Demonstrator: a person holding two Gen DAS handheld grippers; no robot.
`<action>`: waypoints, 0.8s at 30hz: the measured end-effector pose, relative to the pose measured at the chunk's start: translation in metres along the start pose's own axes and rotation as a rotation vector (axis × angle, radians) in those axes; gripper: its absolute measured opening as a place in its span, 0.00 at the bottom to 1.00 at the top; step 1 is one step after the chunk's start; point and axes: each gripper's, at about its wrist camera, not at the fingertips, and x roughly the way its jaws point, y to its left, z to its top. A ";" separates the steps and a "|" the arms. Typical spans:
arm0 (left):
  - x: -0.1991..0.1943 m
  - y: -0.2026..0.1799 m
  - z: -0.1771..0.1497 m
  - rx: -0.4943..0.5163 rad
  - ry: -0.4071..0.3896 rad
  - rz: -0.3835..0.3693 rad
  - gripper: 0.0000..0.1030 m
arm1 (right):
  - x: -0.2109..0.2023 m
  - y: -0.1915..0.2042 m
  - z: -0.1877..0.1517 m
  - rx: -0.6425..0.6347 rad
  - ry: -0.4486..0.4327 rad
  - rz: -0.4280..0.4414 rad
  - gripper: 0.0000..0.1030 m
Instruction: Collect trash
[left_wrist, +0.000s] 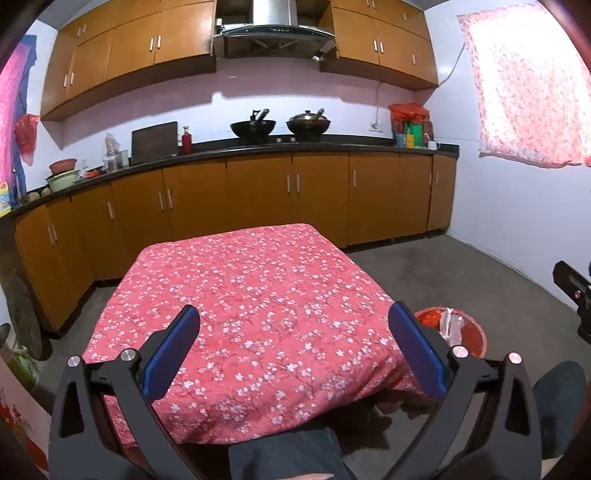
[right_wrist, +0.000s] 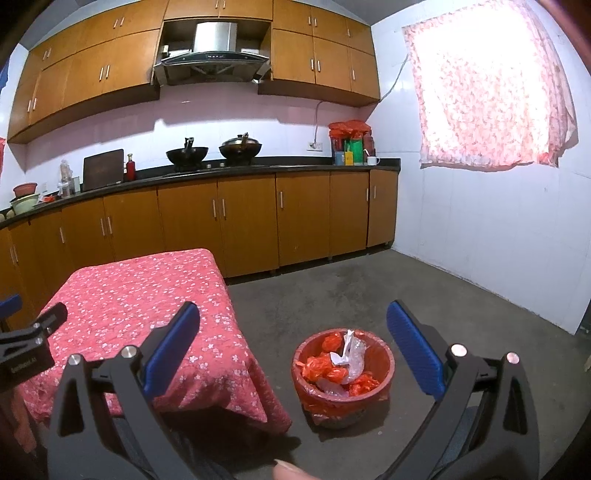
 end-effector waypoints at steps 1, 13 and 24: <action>0.000 -0.002 -0.001 0.004 0.002 -0.009 0.98 | 0.001 -0.001 -0.001 0.009 0.008 0.004 0.96; -0.011 -0.011 -0.001 0.004 -0.052 -0.047 0.98 | -0.005 0.000 -0.001 0.003 -0.037 -0.006 0.96; -0.017 -0.011 -0.001 0.000 -0.085 -0.045 0.98 | -0.007 0.000 -0.004 0.006 -0.044 -0.010 0.96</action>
